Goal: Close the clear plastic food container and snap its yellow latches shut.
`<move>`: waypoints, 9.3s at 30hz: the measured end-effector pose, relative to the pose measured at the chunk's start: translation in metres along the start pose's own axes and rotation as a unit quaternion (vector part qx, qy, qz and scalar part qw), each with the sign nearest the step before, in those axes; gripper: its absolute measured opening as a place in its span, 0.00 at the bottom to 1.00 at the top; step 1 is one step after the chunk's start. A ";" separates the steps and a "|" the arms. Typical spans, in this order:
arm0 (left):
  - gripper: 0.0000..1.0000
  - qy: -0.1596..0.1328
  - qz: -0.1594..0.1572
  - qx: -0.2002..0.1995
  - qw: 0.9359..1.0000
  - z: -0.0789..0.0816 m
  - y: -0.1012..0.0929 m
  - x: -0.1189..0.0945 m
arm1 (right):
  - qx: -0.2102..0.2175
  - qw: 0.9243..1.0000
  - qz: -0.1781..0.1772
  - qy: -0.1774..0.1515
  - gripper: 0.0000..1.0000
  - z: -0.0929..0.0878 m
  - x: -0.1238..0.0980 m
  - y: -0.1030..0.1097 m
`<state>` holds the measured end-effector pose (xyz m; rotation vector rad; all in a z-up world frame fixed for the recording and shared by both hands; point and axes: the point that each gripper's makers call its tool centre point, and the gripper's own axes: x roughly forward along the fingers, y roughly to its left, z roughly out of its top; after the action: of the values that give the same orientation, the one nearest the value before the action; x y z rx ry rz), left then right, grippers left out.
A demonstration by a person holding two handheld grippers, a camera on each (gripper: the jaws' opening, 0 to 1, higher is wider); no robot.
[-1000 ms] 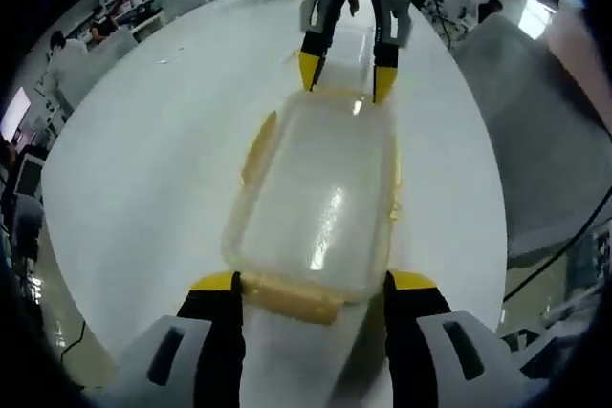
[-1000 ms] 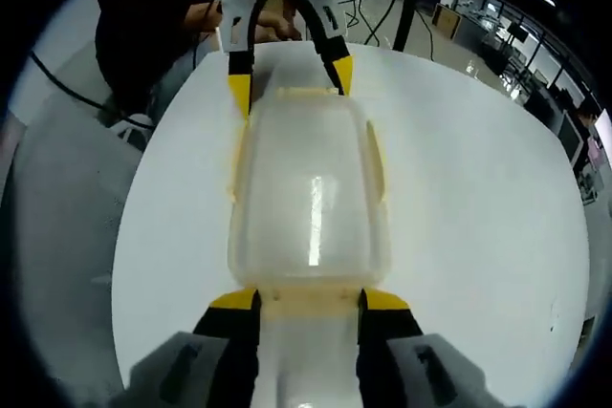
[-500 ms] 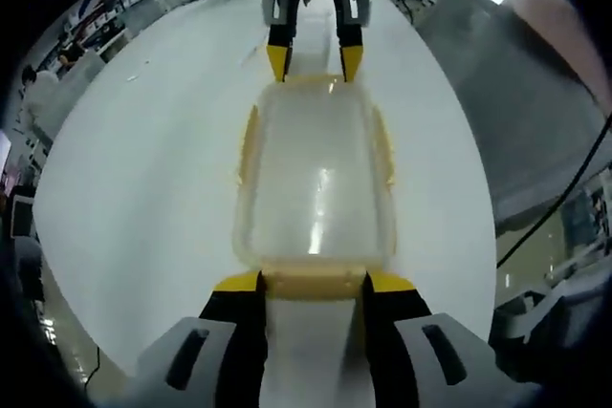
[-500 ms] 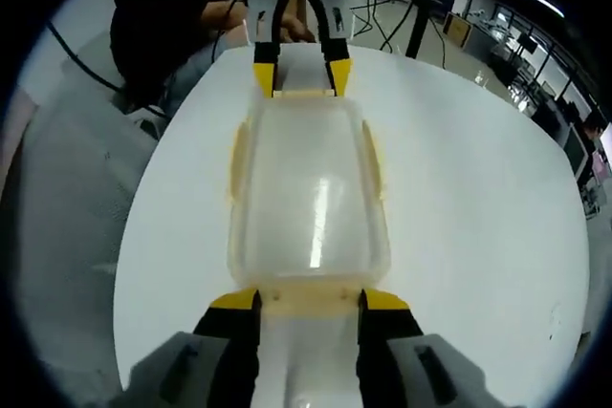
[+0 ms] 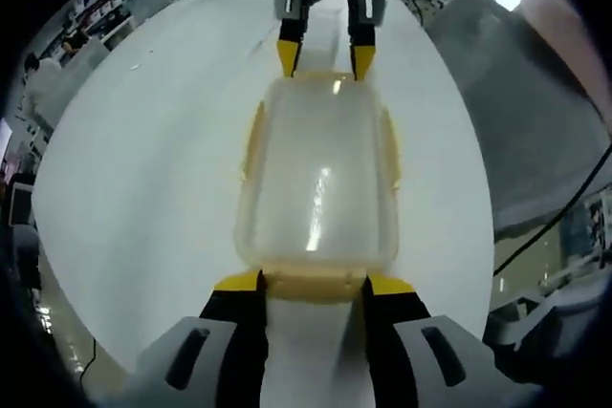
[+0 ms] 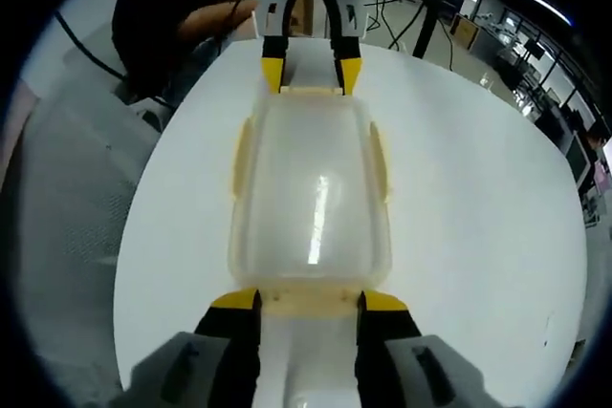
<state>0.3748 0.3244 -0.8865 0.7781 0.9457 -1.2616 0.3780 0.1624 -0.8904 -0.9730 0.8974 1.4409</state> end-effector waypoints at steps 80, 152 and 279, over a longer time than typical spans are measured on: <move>0.37 -0.066 -0.012 0.057 0.996 0.258 0.013 0.019 | 0.031 0.998 -0.037 0.036 0.36 -0.183 -0.182 -0.023; 0.38 -0.116 0.037 -0.140 0.983 0.258 0.033 0.021 | 0.195 0.976 -0.101 0.006 0.38 -0.222 -0.186 -0.023; 0.24 -0.213 0.005 -0.461 0.861 0.256 0.012 0.054 | 0.592 0.785 -0.067 -0.168 0.31 -0.184 -0.145 -0.017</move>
<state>0.4276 0.0755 -0.8269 -0.2494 1.0189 -0.7607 0.4146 -0.0602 -0.8239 0.1805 1.1607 0.6175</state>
